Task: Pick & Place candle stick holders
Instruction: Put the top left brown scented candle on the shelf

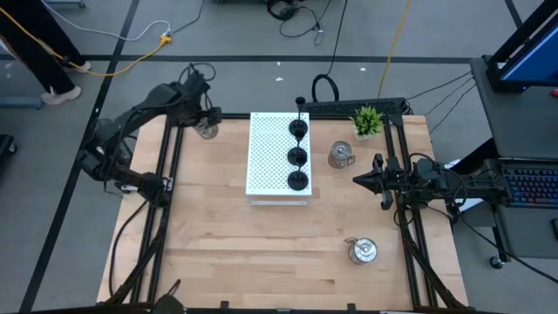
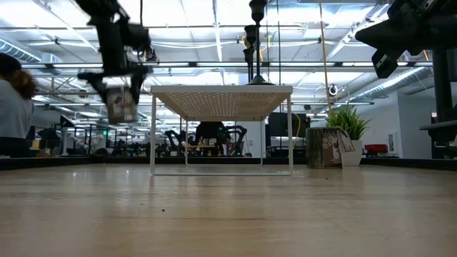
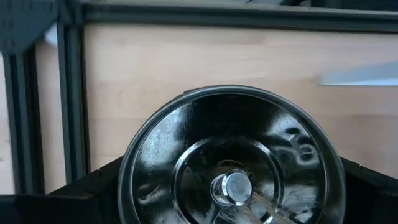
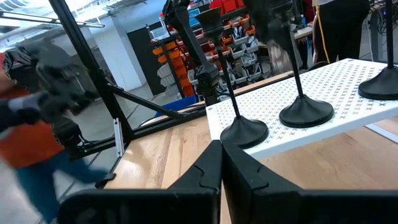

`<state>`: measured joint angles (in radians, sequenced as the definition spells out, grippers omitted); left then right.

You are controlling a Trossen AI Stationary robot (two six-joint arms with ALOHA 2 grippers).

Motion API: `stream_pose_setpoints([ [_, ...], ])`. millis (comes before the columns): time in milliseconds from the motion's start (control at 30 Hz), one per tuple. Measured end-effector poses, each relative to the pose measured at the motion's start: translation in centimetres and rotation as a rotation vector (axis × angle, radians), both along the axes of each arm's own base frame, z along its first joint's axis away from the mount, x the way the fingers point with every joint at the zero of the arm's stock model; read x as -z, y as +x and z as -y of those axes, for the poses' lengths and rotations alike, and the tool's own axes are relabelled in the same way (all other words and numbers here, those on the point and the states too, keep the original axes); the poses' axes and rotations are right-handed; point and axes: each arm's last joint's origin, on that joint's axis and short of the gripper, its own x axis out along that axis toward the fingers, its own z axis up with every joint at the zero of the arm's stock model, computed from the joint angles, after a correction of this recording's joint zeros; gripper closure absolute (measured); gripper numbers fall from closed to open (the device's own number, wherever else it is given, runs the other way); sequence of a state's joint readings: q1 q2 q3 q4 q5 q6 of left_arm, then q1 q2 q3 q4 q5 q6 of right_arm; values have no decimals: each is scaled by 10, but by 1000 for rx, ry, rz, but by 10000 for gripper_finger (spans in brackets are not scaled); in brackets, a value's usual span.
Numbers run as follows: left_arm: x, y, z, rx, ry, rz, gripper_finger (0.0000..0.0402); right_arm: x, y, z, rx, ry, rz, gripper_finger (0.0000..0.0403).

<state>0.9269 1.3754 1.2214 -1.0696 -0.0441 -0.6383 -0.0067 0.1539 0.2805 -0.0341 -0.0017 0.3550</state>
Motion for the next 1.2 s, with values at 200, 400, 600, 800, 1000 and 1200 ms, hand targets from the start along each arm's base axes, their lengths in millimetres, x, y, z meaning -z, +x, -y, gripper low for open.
stream_pose_setpoints([
  [200,-64,19,18,116,98,66,44,0,0,0,0,0,0,403],
  [400,-104,28,39,186,155,130,44,0,0,0,0,0,0,403],
  [600,-120,47,54,245,199,199,44,0,0,0,0,0,1,403],
  [800,-125,76,55,309,223,216,44,0,0,0,0,4,0,403],
  [1000,-131,108,44,381,240,186,44,0,0,0,0,12,1,403],
  [1200,-126,140,28,437,217,111,44,0,0,0,0,12,1,403],
])
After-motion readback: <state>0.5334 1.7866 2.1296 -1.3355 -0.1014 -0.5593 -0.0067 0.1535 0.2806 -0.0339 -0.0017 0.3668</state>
